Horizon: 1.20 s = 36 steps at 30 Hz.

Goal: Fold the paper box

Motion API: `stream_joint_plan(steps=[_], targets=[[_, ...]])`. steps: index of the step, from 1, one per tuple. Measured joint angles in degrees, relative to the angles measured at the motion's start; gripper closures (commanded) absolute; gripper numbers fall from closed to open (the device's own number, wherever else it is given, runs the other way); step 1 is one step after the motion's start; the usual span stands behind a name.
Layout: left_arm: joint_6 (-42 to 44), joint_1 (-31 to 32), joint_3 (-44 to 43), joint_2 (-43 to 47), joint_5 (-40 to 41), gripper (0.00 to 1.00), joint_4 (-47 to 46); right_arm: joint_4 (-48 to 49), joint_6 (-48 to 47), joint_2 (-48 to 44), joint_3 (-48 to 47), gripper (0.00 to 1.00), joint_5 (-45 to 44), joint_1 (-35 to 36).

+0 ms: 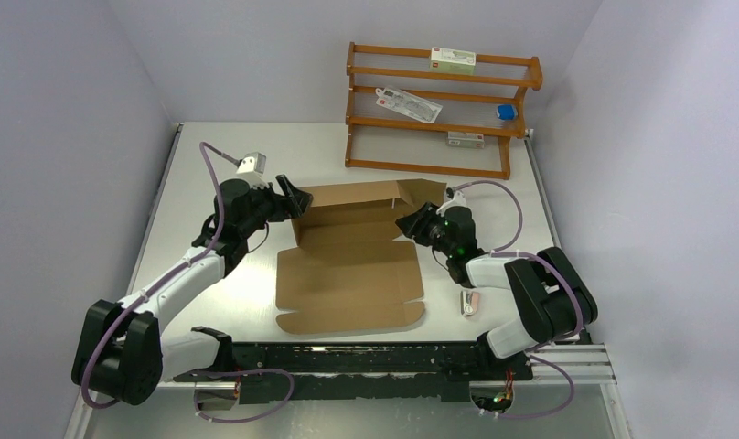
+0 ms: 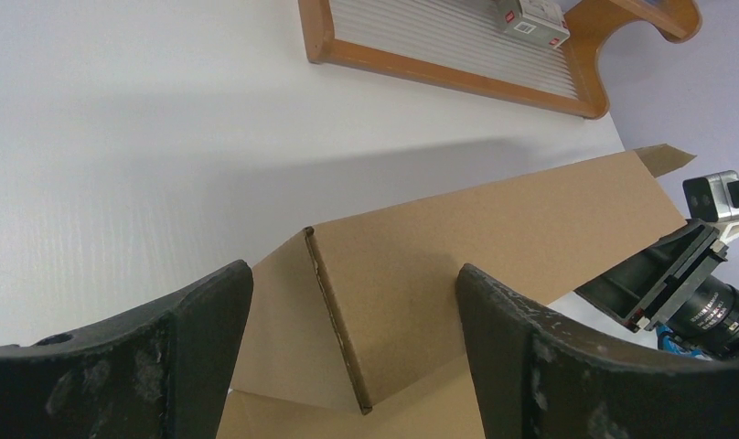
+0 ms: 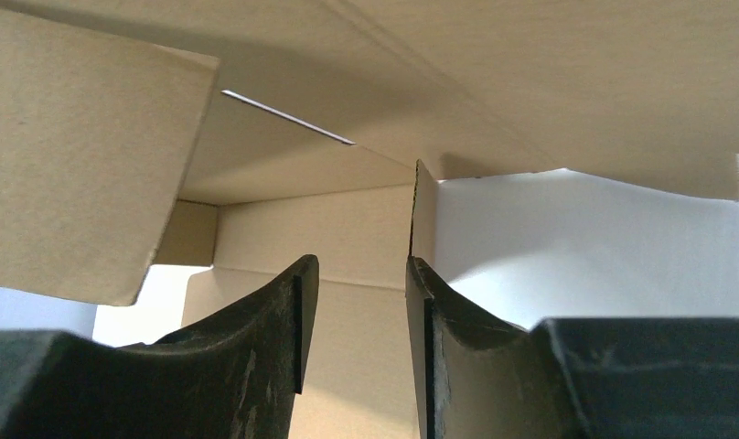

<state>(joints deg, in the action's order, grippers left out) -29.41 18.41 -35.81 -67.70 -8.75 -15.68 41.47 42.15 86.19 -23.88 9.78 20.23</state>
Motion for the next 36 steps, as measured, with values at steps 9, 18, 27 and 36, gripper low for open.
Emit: stream_joint_plan(steps=[9, 18, 27, 36], targets=[[0.00, 0.00, 0.52, 0.79, -0.42, 0.14, 0.07, 1.07, -1.99, 0.00, -0.87, 0.57, -0.13, 6.56], [-0.26, 0.00, 0.79, 0.87, -0.50, 0.14, 0.00, 1.51, -3.67, 0.44, -1.07, 0.56, -1.16, 8.04], [-0.13, 0.00, 0.85, 1.73, 0.00, 0.13, 0.90, -3.26, -7.63, -4.39, -1.29, 0.45, -4.24, 8.17], [1.64, 0.00, -1.73, 4.90, 3.06, 0.07, 7.28, -14.69, -13.84, -16.13, -1.92, 0.37, -8.02, 8.31]])
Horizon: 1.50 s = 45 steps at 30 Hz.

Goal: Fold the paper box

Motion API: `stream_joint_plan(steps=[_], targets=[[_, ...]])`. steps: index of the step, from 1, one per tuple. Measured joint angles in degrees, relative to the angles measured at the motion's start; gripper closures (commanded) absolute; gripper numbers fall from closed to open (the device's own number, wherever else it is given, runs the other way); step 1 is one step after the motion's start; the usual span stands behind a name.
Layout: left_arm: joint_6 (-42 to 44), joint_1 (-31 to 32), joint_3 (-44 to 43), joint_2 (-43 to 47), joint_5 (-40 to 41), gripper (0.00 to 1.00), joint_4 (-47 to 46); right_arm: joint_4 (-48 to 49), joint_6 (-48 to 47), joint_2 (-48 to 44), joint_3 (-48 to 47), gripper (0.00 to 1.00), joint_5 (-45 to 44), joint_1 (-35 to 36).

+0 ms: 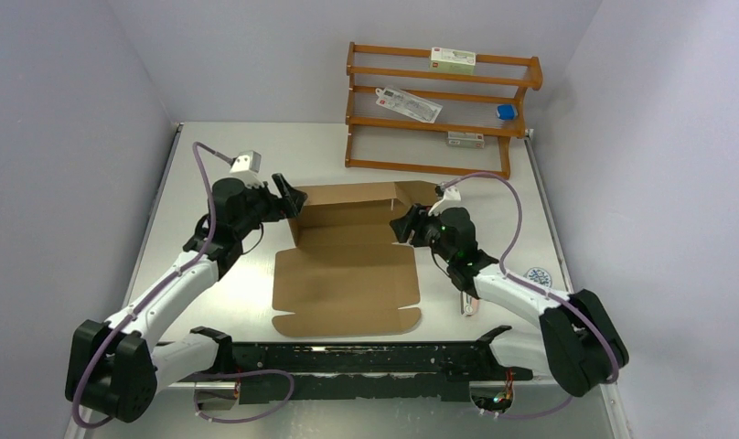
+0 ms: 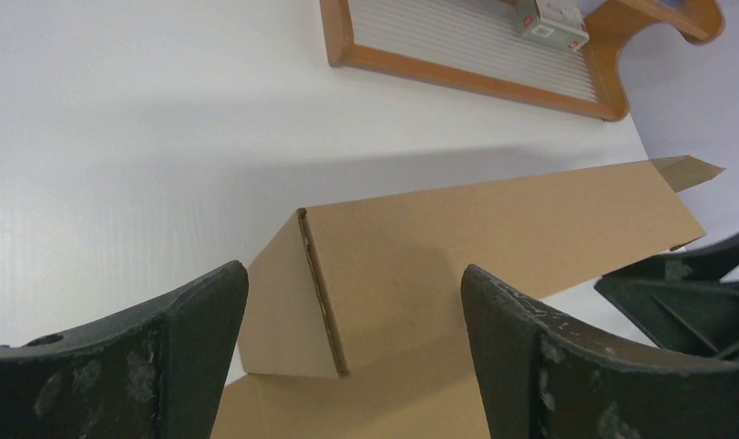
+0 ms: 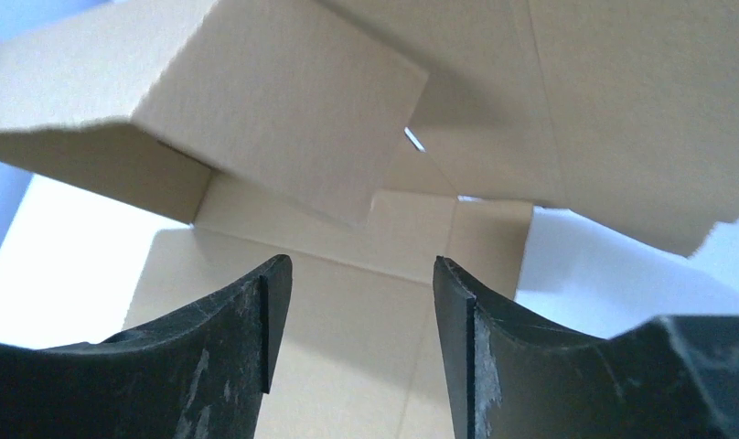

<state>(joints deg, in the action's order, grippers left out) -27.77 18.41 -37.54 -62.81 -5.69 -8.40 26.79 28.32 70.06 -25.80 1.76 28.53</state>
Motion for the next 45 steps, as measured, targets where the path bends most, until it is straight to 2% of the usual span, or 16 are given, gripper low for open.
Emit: stream_joint_plan(steps=[6, 11, 15, 22, 27, 37, 45], targets=[[1.68, 0.00, -2.93, 2.78, 3.23, 0.07, 3.10, -14.71, -5.05, -8.33, -3.52, 0.35, -3.91, 0.07], [2.60, 0.00, -2.93, 3.91, 4.35, 0.07, 5.66, -25.38, -11.34, -13.09, -10.58, 0.32, -10.56, -0.15], [3.63, 0.00, -2.93, 6.01, 5.73, 0.06, 7.43, -30.38, -16.04, -12.31, -15.50, 0.31, -13.64, -1.33], [4.72, 0.00, -2.95, 6.19, 6.73, 0.04, 9.55, -32.26, -25.99, -6.51, -22.14, 0.27, -13.07, -3.04], [4.98, 0.00, -2.99, 4.20, 6.95, 0.03, 10.73, -32.46, -33.05, -3.85, -25.81, 0.26, -9.27, -4.94], [5.31, 0.00, -3.89, 1.18, 6.25, 0.03, 10.64, -34.95, -43.89, 3.17, -32.68, 0.27, 4.22, -8.13], [5.90, 0.00, -5.44, -1.77, 4.55, 0.06, 10.27, -41.42, -52.72, 12.70, -41.35, 0.29, 12.98, -8.72]])
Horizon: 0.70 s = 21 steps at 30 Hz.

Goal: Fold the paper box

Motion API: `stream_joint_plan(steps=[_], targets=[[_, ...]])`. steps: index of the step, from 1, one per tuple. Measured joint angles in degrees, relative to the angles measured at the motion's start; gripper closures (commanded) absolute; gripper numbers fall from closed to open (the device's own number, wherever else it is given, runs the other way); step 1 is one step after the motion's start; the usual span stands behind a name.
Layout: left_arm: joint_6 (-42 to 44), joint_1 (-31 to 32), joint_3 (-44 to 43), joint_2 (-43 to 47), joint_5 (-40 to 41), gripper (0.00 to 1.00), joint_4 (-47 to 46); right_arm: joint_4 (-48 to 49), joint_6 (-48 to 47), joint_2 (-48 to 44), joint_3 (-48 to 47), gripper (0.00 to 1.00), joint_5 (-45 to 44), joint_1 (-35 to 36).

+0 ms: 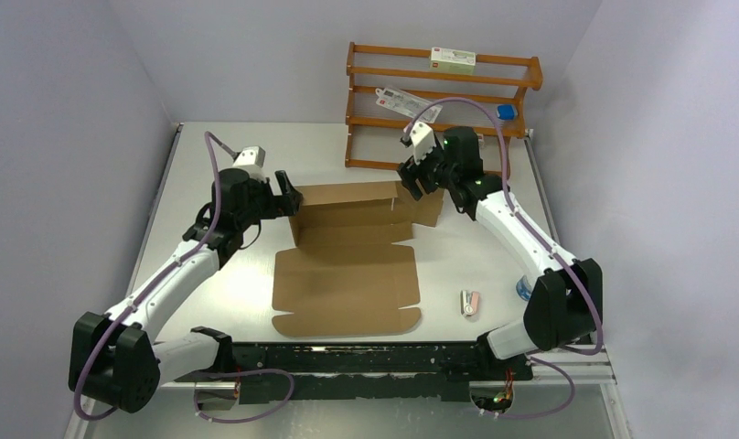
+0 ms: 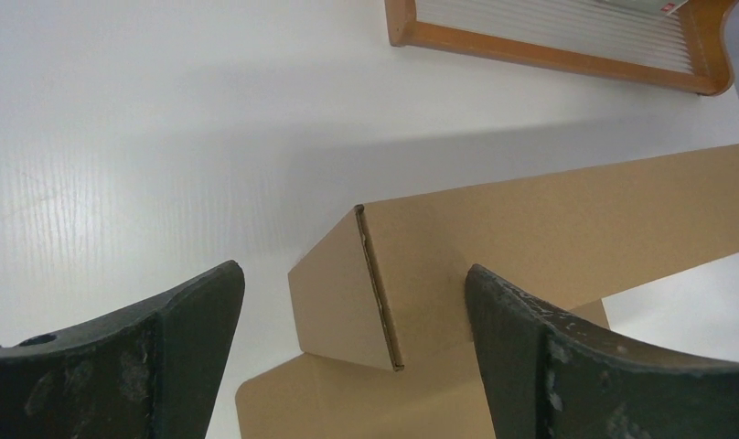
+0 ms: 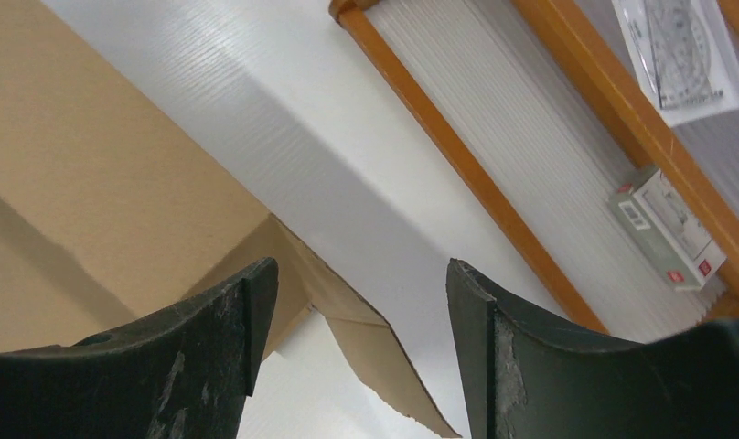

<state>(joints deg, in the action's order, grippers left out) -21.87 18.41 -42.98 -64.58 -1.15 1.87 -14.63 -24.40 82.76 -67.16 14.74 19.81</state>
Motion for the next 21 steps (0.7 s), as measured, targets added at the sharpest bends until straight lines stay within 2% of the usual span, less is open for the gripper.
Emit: stream_joint_plan(steps=[7, 13, 21], targets=[[0.07, 0.00, -2.19, -3.17, -1.55, 0.07, -0.74, -4.61, -4.44, 2.12, -3.34, 0.32, 2.62, -0.02], [0.46, 0.00, -2.47, -3.52, -1.84, 0.07, -0.72, -7.23, -5.84, 4.96, -3.34, 0.34, 0.22, -0.17], [0.74, 0.00, -2.49, -3.45, -1.84, 0.07, -0.70, -9.73, -6.75, 7.04, -3.72, 0.49, -0.02, -0.48]])
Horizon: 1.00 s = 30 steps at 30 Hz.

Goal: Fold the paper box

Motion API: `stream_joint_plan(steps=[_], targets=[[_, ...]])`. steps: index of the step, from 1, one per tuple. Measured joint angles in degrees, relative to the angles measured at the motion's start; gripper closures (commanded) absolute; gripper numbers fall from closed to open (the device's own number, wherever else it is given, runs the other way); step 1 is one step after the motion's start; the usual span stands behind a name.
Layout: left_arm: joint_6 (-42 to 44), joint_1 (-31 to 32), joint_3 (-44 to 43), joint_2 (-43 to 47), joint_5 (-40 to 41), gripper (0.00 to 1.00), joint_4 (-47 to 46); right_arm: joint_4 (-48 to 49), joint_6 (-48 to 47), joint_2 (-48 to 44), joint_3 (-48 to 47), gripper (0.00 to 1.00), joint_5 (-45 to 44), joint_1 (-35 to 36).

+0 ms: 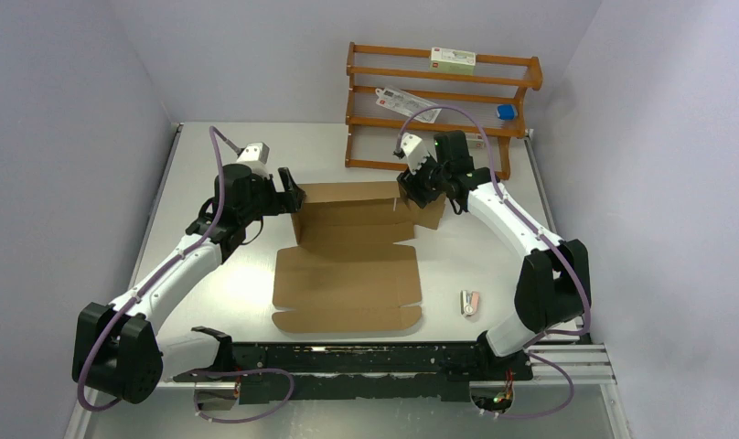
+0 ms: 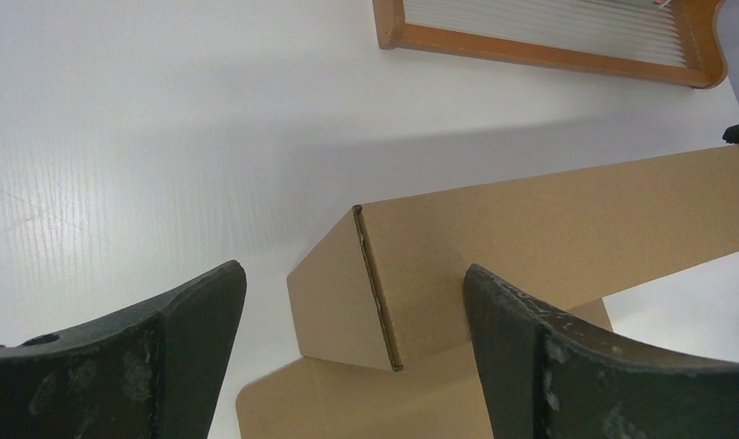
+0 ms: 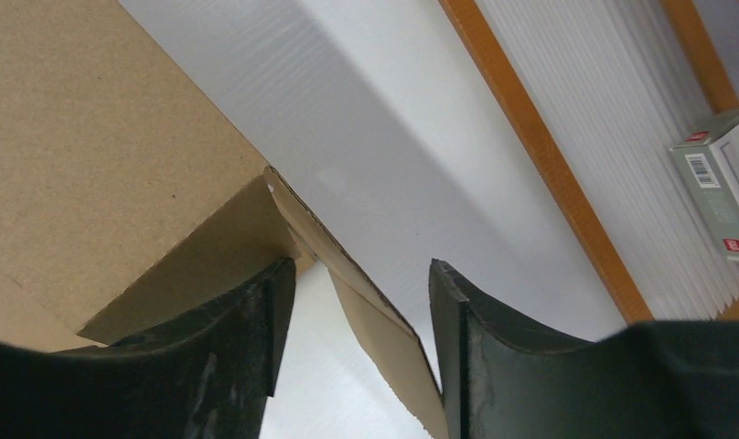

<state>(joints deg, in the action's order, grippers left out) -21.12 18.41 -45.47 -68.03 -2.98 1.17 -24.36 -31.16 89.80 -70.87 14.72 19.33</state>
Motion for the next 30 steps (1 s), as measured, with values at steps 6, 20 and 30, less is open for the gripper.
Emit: stream_joint_plan(steps=[6, 20, 30], targets=[[0.39, -0.02, 0.00, -0.02, -0.96, 0.10, 0.00, -0.81, 0.94, -0.04, -0.04, 0.63, 0.96, -0.13], [-0.13, 0.00, 0.13, -0.13, -5.68, 0.13, -0.48, 3.19, 13.31, -7.08, 6.84, 0.78, 3.43, 0.13], [-0.24, -0.11, 0.11, -0.94, -5.64, 0.11, -0.46, 3.54, 14.19, -8.68, 9.18, 0.65, -1.62, 5.55]])
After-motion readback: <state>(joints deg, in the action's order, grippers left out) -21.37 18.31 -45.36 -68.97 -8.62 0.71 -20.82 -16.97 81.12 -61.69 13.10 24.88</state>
